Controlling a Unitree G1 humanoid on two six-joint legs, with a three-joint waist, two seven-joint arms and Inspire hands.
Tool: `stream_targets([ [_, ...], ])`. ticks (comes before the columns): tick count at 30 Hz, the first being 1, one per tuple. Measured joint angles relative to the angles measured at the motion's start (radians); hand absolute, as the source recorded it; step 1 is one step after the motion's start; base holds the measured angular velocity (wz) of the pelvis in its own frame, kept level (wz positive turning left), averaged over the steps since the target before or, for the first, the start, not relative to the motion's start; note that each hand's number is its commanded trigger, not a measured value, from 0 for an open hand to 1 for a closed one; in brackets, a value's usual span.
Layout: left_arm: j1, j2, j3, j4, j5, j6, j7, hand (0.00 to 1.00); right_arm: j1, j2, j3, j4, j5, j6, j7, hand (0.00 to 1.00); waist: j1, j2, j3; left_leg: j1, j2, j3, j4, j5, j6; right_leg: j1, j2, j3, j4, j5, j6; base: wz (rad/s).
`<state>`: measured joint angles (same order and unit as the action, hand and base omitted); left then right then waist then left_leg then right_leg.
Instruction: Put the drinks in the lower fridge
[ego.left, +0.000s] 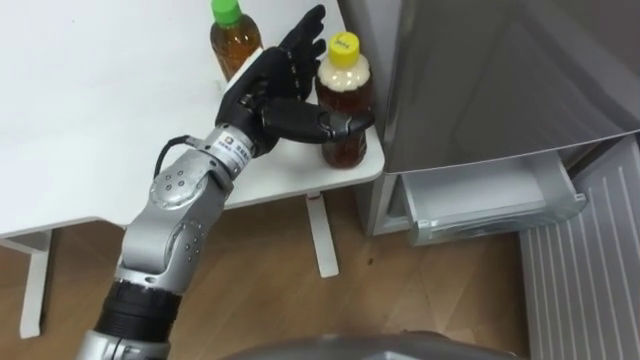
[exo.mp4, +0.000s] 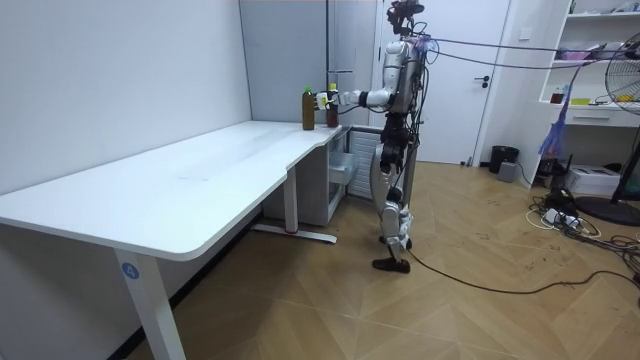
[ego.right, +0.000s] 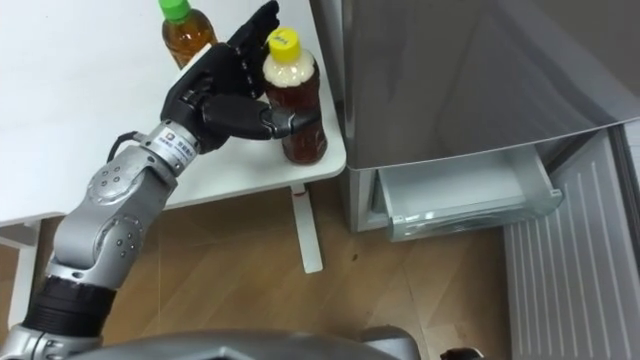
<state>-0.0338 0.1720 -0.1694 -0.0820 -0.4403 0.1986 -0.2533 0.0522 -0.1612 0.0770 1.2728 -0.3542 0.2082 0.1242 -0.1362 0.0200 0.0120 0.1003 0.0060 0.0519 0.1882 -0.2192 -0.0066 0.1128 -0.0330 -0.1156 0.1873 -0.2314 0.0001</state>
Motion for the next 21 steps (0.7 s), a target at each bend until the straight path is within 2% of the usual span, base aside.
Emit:
stream_targets([
  [1,0.0,0.0,-0.001,0.001,0.0,0.0,0.0,0.07,0.0,0.0,0.0,0.0,0.0,0.001,0.001,0.0,0.0,0.0,0.0,0.0,0.0,0.0,0.0,0.0,0.0,0.001,0.0,0.0,0.0,0.0,0.0,0.0],
  [2,0.0,0.0,-0.003,0.002,0.0,0.0,0.0,0.22,0.0,0.0,0.0,0.0,0.0,0.002,0.002,0.0,0.0,0.0,0.0001,0.0,0.0,0.0,0.0,0.0,0.0,0.002,0.0,0.0,0.0,0.0,0.0,0.0],
  [3,0.0,0.001,-0.007,0.004,0.0,0.0,0.0,0.31,0.0,0.0,0.0,0.0,0.0,0.003,0.004,0.0,0.0,-0.001,0.0004,0.001,0.0,0.0,0.0,0.0,0.0,0.004,0.0,0.0,0.0,0.0,0.0,0.0],
  [4,0.0,0.003,-0.011,0.005,0.0,0.0,0.0,0.62,0.0,0.0,0.0,0.0,0.0,0.003,0.005,0.0,0.0,-0.001,0.0006,0.002,0.0,0.0,0.0,0.0,0.0,0.005,0.0,0.0,0.0,0.0,0.0,0.0],
  [5,0.0,0.004,-0.016,0.006,0.0,0.002,0.0,0.85,0.0,0.0,0.0,0.0,0.0,0.004,0.011,0.0,0.0,-0.002,0.0016,0.006,0.0,0.0,-0.001,0.0,0.0,0.007,0.0,0.0,0.0,0.0,0.0,0.0],
  [6,0.0,0.006,-0.02,0.006,0.0,0.004,0.0,1.0,0.0,0.0,0.0,-0.002,0.0,0.004,0.014,0.0,0.001,-0.003,0.0022,0.009,0.0,0.001,-0.001,0.0,0.0,0.008,0.0,0.0,0.0,0.0,0.0,0.0],
  [10,0.0,0.006,-0.026,0.006,0.001,0.007,-0.006,1.0,0.001,0.0,0.0,-0.017,0.001,0.011,0.026,0.0,0.001,-0.004,0.0026,0.012,0.0,0.003,-0.001,0.0,0.0,0.007,0.0,0.006,0.0,0.0,0.0,0.0],
  [21,-0.001,0.018,-0.035,0.024,0.021,0.044,-0.031,1.0,0.001,0.0,0.001,-0.029,0.006,0.012,0.032,0.0,0.003,-0.005,0.0011,0.013,-0.001,0.002,-0.001,0.0,0.0,0.008,0.0,0.008,0.0,0.0,0.0,0.0],
])
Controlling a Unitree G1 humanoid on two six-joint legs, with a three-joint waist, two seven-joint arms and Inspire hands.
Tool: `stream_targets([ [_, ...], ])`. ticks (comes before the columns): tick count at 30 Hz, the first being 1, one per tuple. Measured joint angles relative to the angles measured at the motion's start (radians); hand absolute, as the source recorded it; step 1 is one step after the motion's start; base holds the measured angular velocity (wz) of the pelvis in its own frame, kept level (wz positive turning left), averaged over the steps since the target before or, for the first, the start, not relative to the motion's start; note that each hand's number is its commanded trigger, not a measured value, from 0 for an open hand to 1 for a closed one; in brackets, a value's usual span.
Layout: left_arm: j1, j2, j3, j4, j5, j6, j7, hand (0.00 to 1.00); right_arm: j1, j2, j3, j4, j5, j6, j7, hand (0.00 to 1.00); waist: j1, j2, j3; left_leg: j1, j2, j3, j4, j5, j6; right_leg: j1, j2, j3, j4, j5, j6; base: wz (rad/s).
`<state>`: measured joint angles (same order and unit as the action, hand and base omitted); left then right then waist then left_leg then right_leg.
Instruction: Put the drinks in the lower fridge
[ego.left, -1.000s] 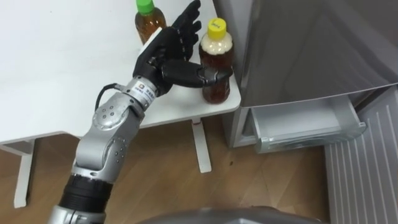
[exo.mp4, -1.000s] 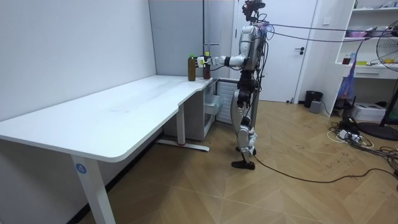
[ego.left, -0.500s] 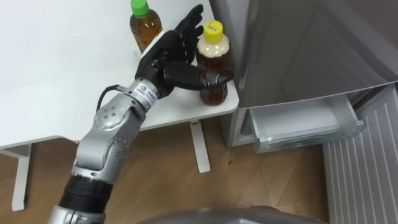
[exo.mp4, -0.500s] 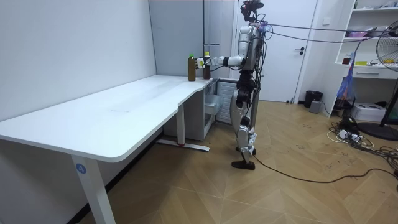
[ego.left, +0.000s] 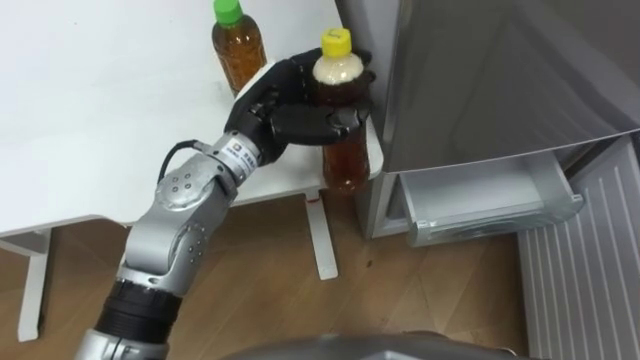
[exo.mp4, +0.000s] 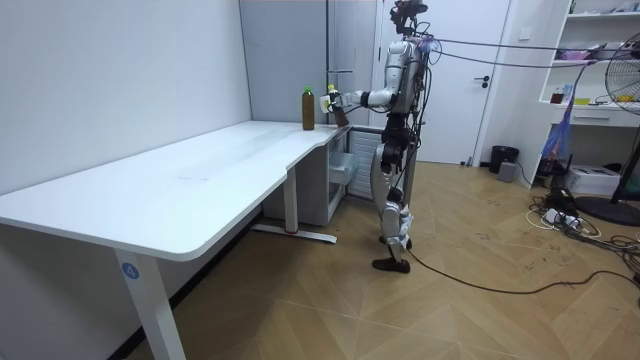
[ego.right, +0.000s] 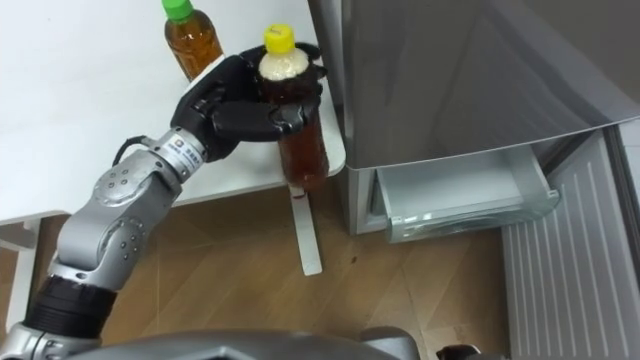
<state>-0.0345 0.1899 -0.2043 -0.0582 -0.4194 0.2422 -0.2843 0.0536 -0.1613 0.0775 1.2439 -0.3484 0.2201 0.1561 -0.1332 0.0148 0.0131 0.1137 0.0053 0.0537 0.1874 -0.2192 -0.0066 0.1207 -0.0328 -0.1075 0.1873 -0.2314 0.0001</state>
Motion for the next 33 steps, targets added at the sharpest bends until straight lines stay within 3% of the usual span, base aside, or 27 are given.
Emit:
stream_targets([
  [6,0.0,0.018,-0.003,0.013,0.001,0.034,-0.003,1.0,-0.005,0.0,0.0,0.0,0.002,0.0,0.002,0.0,-0.001,0.002,-0.0016,-0.003,0.0,-0.002,0.0,0.0,0.0,-0.001,0.0,-0.008,0.0,0.0,0.0,0.0],
  [13,0.0,0.03,-0.002,0.013,0.001,0.036,-0.002,1.0,-0.01,0.0,0.0,0.0,0.003,0.0,0.007,0.0,-0.002,0.001,-0.0019,-0.008,0.0,-0.003,0.0,0.0,0.0,-0.001,0.0,-0.009,-0.001,0.001,-0.001,0.0],
  [25,0.0,0.017,0.006,0.001,-0.001,0.036,0.025,1.0,-0.012,0.001,0.0,0.008,0.01,-0.001,-0.036,0.0,0.001,0.016,-0.0117,-0.006,0.001,-0.001,0.0,0.0,0.0,0.0,0.0,-0.01,-0.001,0.002,-0.002,0.0],
  [31,0.0,0.01,0.005,0.001,-0.012,0.035,0.04,1.0,-0.016,0.001,0.0,-0.001,0.01,-0.001,-0.033,0.0,0.009,0.012,-0.0092,-0.005,0.002,0.0,0.0,0.0,0.0,0.0,0.0,-0.023,0.0,0.002,-0.002,0.05],
  [33,0.001,0.0,0.005,-0.012,-0.012,0.035,0.043,1.0,-0.016,0.001,0.0,-0.001,0.01,-0.001,-0.03,0.0,0.029,0.01,-0.0079,-0.011,0.002,-0.002,0.003,0.0,0.0,-0.003,-0.001,-0.024,-0.001,0.002,-0.002,0.0],
])
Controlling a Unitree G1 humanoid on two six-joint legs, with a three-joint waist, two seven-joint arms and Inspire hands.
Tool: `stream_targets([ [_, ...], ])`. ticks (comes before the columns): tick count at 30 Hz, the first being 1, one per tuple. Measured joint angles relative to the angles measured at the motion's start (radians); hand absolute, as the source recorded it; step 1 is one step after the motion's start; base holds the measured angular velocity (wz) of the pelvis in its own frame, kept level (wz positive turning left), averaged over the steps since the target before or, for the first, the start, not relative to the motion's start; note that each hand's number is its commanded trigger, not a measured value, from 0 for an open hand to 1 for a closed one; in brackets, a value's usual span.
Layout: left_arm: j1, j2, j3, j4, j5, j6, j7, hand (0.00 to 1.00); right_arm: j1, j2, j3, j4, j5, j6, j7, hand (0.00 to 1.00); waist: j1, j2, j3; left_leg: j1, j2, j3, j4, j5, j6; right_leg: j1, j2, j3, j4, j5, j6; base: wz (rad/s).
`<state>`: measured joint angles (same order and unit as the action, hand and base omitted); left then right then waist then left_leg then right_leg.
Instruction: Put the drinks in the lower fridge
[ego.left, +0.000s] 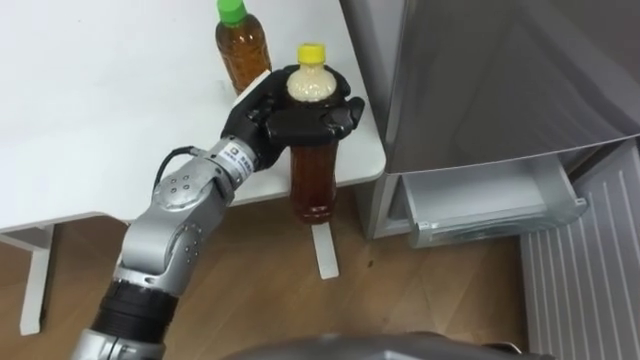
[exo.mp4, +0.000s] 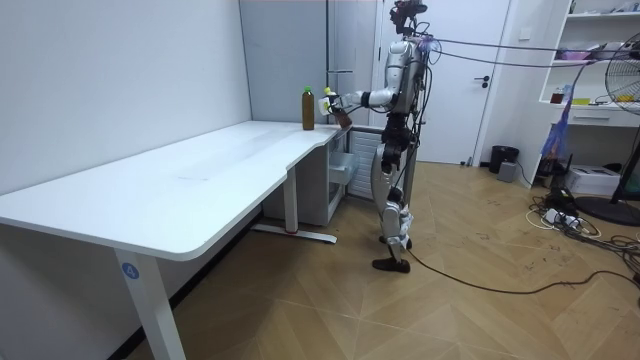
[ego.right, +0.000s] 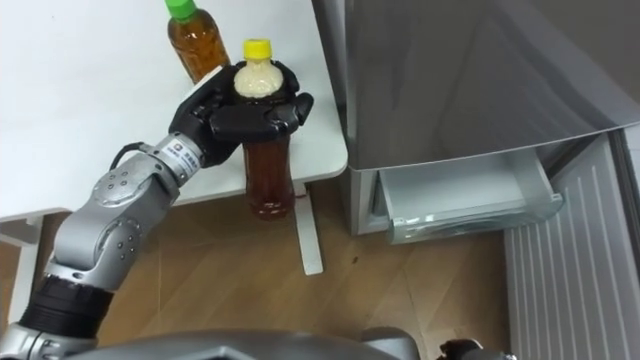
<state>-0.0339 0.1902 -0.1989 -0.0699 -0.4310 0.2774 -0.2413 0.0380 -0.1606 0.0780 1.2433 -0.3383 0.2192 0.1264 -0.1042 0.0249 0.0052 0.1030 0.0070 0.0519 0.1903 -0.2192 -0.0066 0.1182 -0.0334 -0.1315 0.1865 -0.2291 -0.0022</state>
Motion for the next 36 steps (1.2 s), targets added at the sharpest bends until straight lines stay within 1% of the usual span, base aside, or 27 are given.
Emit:
stream_targets([
  [2,0.008,-0.007,0.0,-0.047,0.0,-0.001,0.005,1.0,0.0,0.0,0.0,-0.001,0.0,-0.002,0.006,0.0,0.014,-0.004,0.0018,-0.011,0.0,-0.002,0.002,0.0,0.0,-0.01,0.0,-0.006,0.002,0.0,0.0,0.07],
  [3,0.015,-0.014,0.0,-0.075,0.0,-0.008,0.003,1.0,0.0,0.0,0.007,-0.001,0.001,-0.002,0.008,0.0,0.03,-0.007,0.0031,-0.015,0.0,-0.002,0.002,0.0,0.0,-0.013,0.0,-0.008,0.003,0.0,0.0,0.08],
  [4,0.021,-0.017,0.0,-0.087,0.0,-0.014,0.003,1.0,0.0,0.0,0.013,-0.002,0.002,-0.002,0.008,0.0,0.034,-0.008,0.003,-0.016,0.0,-0.002,0.002,0.0,0.0,-0.013,0.0,-0.009,0.003,0.0,0.0,0.08],
  [5,0.034,-0.024,0.0,-0.104,-0.005,-0.029,0.002,1.0,0.0,0.0,0.02,-0.002,0.002,-0.006,0.008,0.0,0.043,-0.012,0.0006,-0.02,0.0,-0.005,0.002,0.0,0.0,-0.013,-0.001,-0.014,0.003,0.0,0.0,0.1],
  [6,0.042,-0.028,0.0,-0.107,-0.017,-0.043,-0.005,1.0,0.0,0.0,0.029,-0.002,0.002,-0.007,0.007,0.0,0.055,-0.015,0.0012,-0.021,0.0,-0.009,0.005,0.0,0.0,-0.013,-0.001,-0.018,0.003,0.0,0.0,0.1],
  [10,0.064,-0.035,0.0,-0.105,-0.034,-0.045,-0.007,1.0,0.0,-0.001,0.05,-0.004,0.002,-0.025,-0.001,0.0,0.073,-0.026,0.0019,-0.025,0.0,-0.026,0.006,0.0,0.0,-0.006,-0.001,-0.034,0.002,0.0,0.0,0.11],
  [12,0.077,-0.035,0.0,-0.099,-0.034,-0.045,-0.009,1.0,0.0,-0.003,0.059,-0.011,0.002,-0.034,-0.009,0.0,0.085,-0.03,0.004,-0.024,-0.001,-0.03,0.007,0.0,0.0,0.001,-0.001,-0.04,0.001,0.0,0.0,0.1],
  [14,0.082,-0.035,0.0,-0.08,-0.033,-0.053,-0.011,1.0,-0.007,-0.008,0.059,-0.022,0.003,-0.041,-0.022,0.0,0.086,-0.031,0.0046,-0.025,-0.001,-0.031,0.007,0.0,0.0,0.002,-0.002,-0.048,0.0,0.0,0.0,0.09],
  [17,0.086,-0.034,0.0,-0.063,-0.032,-0.055,-0.011,1.0,-0.022,-0.011,0.068,-0.052,0.002,-0.058,-0.037,0.0,0.09,-0.035,0.0049,-0.034,-0.002,-0.032,0.012,0.0,0.0,-0.003,-0.002,-0.052,0.0,0.0,0.0,0.05],
  [20,0.104,-0.036,-0.001,-0.063,-0.032,-0.072,-0.011,1.0,-0.023,-0.017,0.089,-0.086,0.002,-0.058,-0.035,0.0,0.102,-0.035,0.0046,-0.038,-0.001,-0.032,0.015,0.0,0.0,-0.005,-0.003,-0.054,0.0,0.001,-0.001,0.0],
  [21,0.109,-0.036,-0.004,-0.054,-0.032,-0.085,-0.011,1.0,-0.023,-0.02,0.098,-0.089,0.002,-0.058,-0.03,0.0,0.11,-0.035,0.0046,-0.037,-0.001,-0.032,0.015,0.0,0.0,-0.003,-0.003,-0.055,0.0,0.001,-0.001,0.0],
  [23,0.118,-0.035,-0.004,-0.039,-0.032,-0.096,-0.009,1.0,-0.028,-0.024,0.105,-0.089,0.002,-0.058,-0.023,0.0,0.115,-0.035,0.0047,-0.035,-0.001,-0.032,0.015,0.0,-0.001,0.001,-0.003,-0.061,0.0,0.001,-0.001,0.07],
  [25,0.13,-0.034,-0.005,-0.025,-0.033,-0.098,-0.004,1.0,-0.031,-0.027,0.122,-0.103,0.003,-0.058,-0.019,0.0,0.12,-0.036,0.005,-0.035,-0.001,-0.032,0.015,0.0,-0.001,0.001,-0.004,-0.063,0.0,0.001,-0.001,0.05],
  [28,0.148,-0.034,-0.019,-0.007,-0.033,-0.099,0.002,1.0,-0.029,-0.032,0.166,-0.161,0.003,-0.057,-0.015,0.0,0.123,-0.036,0.0055,-0.04,-0.002,-0.032,0.017,0.0,-0.001,-0.001,-0.005,-0.065,0.001,0.001,-0.001,0.01],
  [30,0.154,-0.033,-0.034,0.005,-0.032,-0.099,0.014,1.0,-0.026,-0.042,0.189,-0.238,-0.016,-0.055,0.0,0.0,0.124,-0.039,0.0072,-0.045,-0.002,-0.031,0.021,0.0,-0.001,-0.005,-0.005,-0.064,0.005,0.001,-0.001,0.0],
  [31,0.155,-0.033,-0.038,0.007,-0.032,-0.099,0.014,1.0,-0.026,-0.044,0.194,-0.257,-0.016,-0.055,0.002,0.0,0.124,-0.04,0.008,-0.046,-0.002,-0.031,0.023,0.0,-0.001,-0.006,-0.005,-0.064,0.006,0.001,-0.001,0.0],
  [32,0.159,-0.031,-0.043,0.007,-0.032,-0.099,0.014,1.0,-0.026,-0.041,0.192,-0.31,-0.004,-0.057,0.018,0.0,0.124,-0.044,0.0091,-0.048,-0.002,-0.03,0.027,0.0,-0.001,-0.007,-0.006,-0.065,0.008,0.001,-0.001,0.0],
  [33,0.161,-0.031,-0.048,0.007,-0.032,-0.099,0.014,1.0,-0.027,-0.031,0.193,-0.363,0.018,-0.072,0.033,0.0,0.122,-0.048,0.0085,-0.055,-0.001,-0.031,0.034,0.0,-0.001,-0.011,-0.006,-0.067,0.01,0.001,-0.001,0.04],
  [34,0.161,-0.031,-0.051,0.007,-0.032,-0.099,0.013,1.0,-0.027,-0.03,0.193,-0.385,0.028,-0.084,0.039,0.0,0.121,-0.049,0.0081,-0.057,-0.001,-0.031,0.035,0.0,-0.001,-0.011,-0.006,-0.069,0.012,0.001,-0.001,0.08],
  [36,0.163,-0.03,-0.062,0.007,-0.032,-0.111,0.011,1.0,-0.027,0.011,0.198,-0.45,0.06,-0.123,0.077,0.0,0.124,-0.054,0.0097,-0.059,0.0,-0.031,0.039,0.0,-0.001,-0.013,-0.006,-0.071,0.017,0.001,-0.001,0.06],
])
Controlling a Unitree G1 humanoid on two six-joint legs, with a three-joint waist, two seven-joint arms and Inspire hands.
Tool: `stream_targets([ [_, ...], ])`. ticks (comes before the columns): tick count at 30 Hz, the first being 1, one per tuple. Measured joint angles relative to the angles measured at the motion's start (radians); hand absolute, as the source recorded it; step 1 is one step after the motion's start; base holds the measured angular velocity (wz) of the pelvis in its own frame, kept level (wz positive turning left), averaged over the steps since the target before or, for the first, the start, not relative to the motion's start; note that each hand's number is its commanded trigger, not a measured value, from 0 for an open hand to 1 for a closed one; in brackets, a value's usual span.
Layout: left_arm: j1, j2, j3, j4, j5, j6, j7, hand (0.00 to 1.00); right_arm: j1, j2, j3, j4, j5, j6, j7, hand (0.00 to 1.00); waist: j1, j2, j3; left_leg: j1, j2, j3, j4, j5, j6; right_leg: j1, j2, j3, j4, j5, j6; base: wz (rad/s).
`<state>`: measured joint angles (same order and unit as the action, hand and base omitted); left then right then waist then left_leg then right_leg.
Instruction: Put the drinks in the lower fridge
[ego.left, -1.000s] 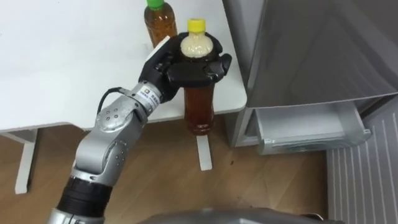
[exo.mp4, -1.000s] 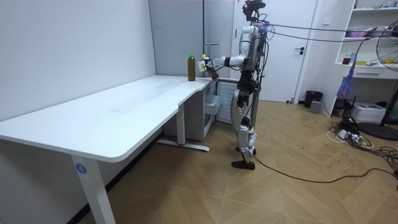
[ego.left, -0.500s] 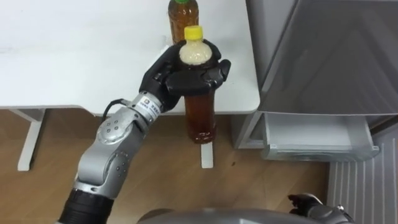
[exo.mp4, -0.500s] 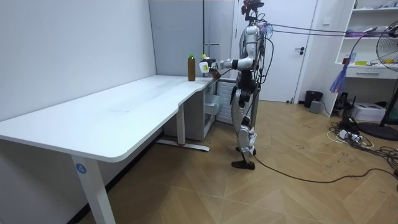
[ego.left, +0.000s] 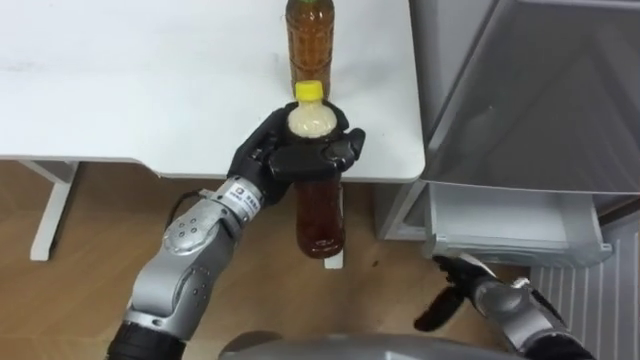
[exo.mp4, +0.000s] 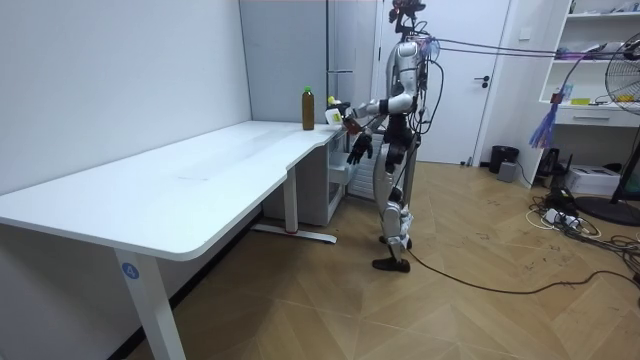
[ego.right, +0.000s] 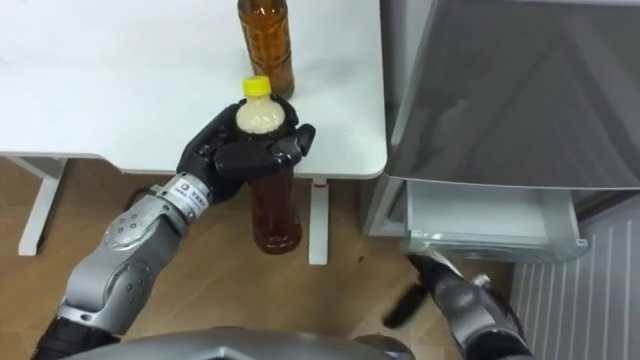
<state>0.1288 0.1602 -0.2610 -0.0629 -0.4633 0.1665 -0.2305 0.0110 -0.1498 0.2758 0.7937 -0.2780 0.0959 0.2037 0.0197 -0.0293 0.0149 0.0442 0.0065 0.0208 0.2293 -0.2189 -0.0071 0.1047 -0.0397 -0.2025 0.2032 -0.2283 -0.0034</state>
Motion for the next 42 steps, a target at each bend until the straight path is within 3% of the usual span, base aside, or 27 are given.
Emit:
stream_targets([
  [3,0.001,0.009,-0.003,0.0,0.0,-0.023,-0.011,1.0,0.011,0.031,0.02,-0.06,0.03,-0.024,0.075,0.0,0.007,-0.001,-0.0005,-0.006,-0.003,-0.001,0.006,0.0,0.0,0.001,-0.004,-0.004,0.001,0.0,0.001,0.07],
  [6,0.004,0.028,-0.003,0.0,0.0,-0.05,-0.02,1.0,0.015,0.027,0.041,-0.091,0.082,-0.032,0.138,0.0,0.012,-0.004,-0.0024,-0.013,-0.004,0.0,0.012,0.0,0.0,-0.001,-0.005,-0.006,0.003,0.0,0.001,0.05],
  [18,0.037,0.034,-0.014,0.004,0.01,-0.055,-0.088,1.0,0.042,0.01,0.054,-0.297,0.142,-0.031,0.374,0.0,0.013,0.0,-0.0031,-0.025,-0.006,-0.016,0.039,-0.001,0.0,0.01,-0.005,-0.028,0.0,-0.001,0.001,0.06],
  [30,0.037,0.03,-0.021,0.005,0.045,-0.06,-0.091,1.0,0.047,0.002,0.078,-0.35,0.309,-0.031,0.521,0.0,0.01,-0.001,-0.0012,-0.024,-0.001,0.007,0.04,0.0,0.0,0.001,-0.013,-0.039,0.014,-0.002,0.003,0.01],
  [42,0.038,0.031,-0.071,0.006,0.123,-0.063,-0.1,1.0,0.047,-0.002,0.096,-0.402,0.398,-0.028,0.574,0.0,0.011,-0.016,-0.0016,-0.054,-0.004,0.009,0.045,0.0,0.001,-0.036,-0.012,-0.019,0.021,-0.003,0.004,-0.03],
])
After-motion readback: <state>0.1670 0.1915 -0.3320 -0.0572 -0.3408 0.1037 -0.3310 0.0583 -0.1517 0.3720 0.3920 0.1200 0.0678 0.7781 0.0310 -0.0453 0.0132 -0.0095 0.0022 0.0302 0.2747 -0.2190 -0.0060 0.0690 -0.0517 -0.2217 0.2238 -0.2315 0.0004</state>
